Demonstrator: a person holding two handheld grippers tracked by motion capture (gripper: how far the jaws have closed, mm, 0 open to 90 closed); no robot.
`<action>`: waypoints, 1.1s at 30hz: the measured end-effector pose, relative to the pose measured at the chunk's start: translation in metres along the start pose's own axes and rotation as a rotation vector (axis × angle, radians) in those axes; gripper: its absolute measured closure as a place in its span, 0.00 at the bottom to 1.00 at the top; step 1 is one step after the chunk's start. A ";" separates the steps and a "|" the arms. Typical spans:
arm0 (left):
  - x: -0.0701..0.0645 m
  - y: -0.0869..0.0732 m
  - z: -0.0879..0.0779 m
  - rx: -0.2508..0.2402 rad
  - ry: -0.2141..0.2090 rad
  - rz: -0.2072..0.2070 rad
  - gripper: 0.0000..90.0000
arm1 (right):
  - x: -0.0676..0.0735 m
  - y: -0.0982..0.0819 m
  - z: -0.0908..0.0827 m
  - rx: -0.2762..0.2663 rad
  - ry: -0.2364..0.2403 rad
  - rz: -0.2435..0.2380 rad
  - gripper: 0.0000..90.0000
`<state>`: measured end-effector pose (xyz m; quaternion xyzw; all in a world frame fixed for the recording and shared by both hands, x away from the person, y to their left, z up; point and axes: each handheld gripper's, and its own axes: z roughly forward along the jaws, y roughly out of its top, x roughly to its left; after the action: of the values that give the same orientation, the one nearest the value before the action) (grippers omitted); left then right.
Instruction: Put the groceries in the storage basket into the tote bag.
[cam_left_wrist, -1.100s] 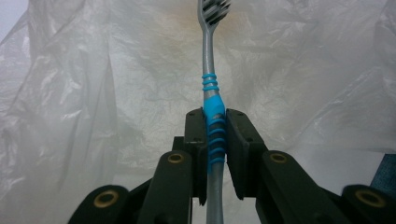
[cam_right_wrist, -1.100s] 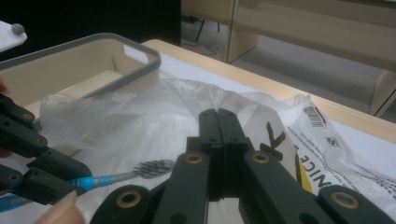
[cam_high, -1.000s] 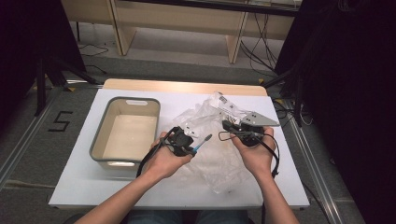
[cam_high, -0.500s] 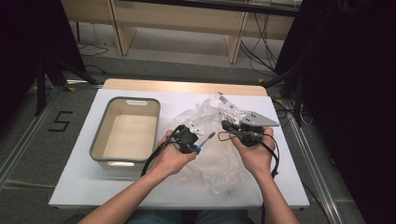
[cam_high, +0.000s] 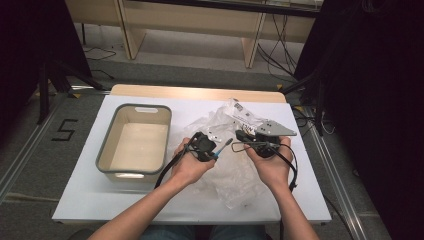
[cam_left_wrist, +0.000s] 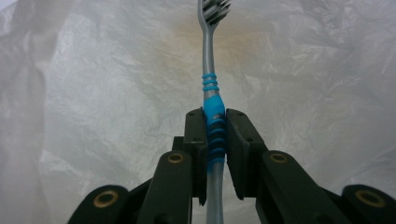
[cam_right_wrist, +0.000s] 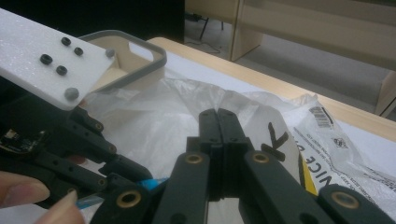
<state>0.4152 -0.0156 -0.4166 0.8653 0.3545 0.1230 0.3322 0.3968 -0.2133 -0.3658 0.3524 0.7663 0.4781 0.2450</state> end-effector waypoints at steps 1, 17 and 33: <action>0.000 0.000 0.001 -0.007 0.000 -0.003 0.88 | 0.000 0.000 0.000 0.000 0.000 0.000 1.00; 0.001 0.004 0.012 -0.080 0.023 0.042 0.87 | 0.001 -0.001 0.000 0.001 0.001 0.000 1.00; -0.001 0.007 0.022 -0.133 0.038 0.064 0.87 | 0.000 -0.001 0.000 0.004 0.000 -0.002 1.00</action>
<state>0.4280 -0.0311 -0.4286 0.8498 0.3240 0.1730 0.3780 0.3967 -0.2129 -0.3668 0.3519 0.7676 0.4765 0.2448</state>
